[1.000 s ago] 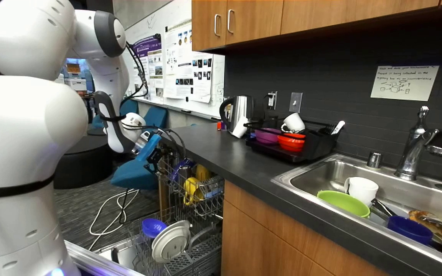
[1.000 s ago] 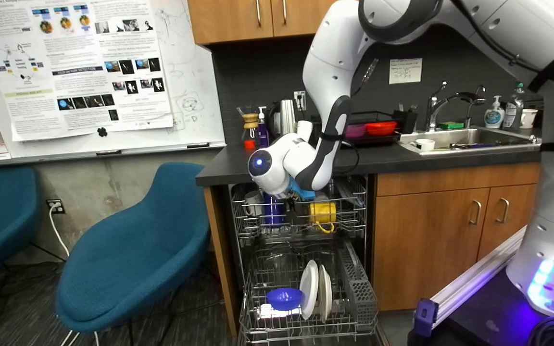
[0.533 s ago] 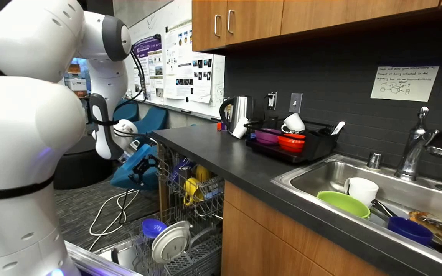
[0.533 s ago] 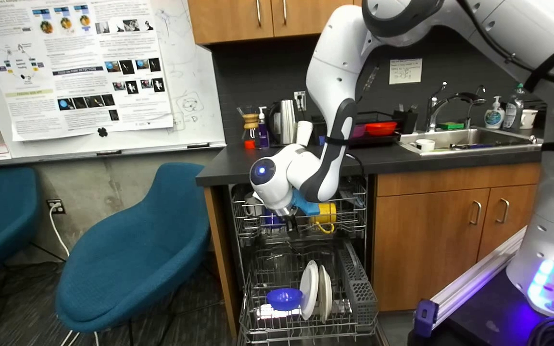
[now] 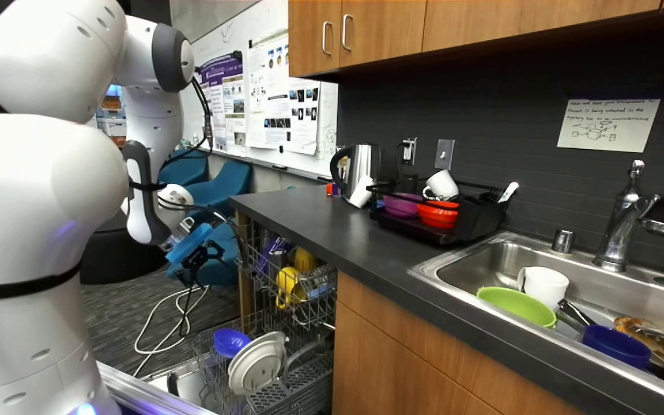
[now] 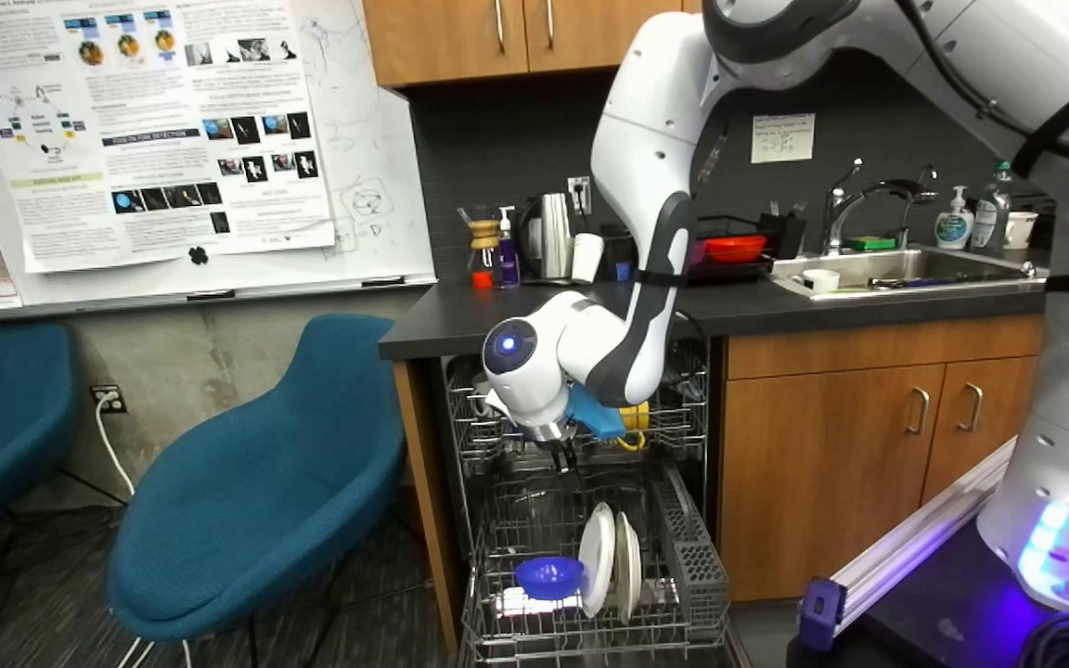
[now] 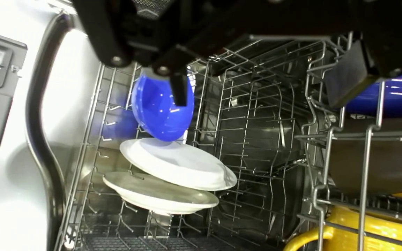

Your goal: Push the top rack in the dishwasher backwards.

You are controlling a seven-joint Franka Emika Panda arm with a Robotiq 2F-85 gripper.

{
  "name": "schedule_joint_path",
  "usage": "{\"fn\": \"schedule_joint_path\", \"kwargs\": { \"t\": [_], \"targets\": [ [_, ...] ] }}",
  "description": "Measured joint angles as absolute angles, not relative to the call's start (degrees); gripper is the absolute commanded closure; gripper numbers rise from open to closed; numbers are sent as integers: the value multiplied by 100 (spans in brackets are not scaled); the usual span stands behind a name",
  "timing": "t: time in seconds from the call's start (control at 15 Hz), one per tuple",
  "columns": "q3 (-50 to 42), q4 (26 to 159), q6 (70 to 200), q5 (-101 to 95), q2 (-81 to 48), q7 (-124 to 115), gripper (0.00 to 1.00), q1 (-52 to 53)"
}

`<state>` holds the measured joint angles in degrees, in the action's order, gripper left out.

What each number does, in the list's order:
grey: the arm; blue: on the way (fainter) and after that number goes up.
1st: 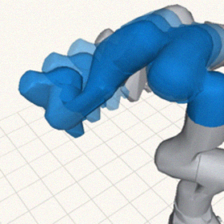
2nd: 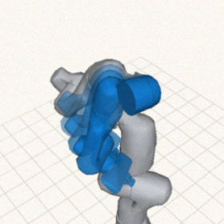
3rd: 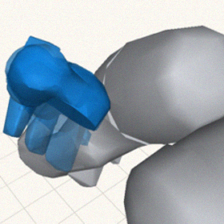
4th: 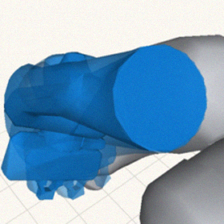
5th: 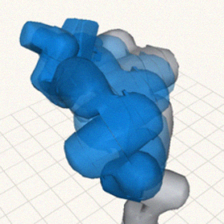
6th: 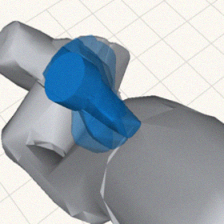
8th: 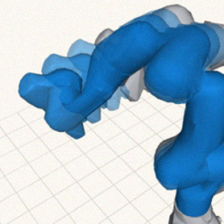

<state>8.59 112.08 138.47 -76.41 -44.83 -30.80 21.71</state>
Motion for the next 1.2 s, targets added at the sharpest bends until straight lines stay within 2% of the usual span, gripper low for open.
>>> {"fn": "schedule_joint_path", "kwargs": {
  "t": [1.2],
  "targets": [
    [587, 10646, 13572, -7641, -4841, -3097, 0, 1975]
  ]
}}
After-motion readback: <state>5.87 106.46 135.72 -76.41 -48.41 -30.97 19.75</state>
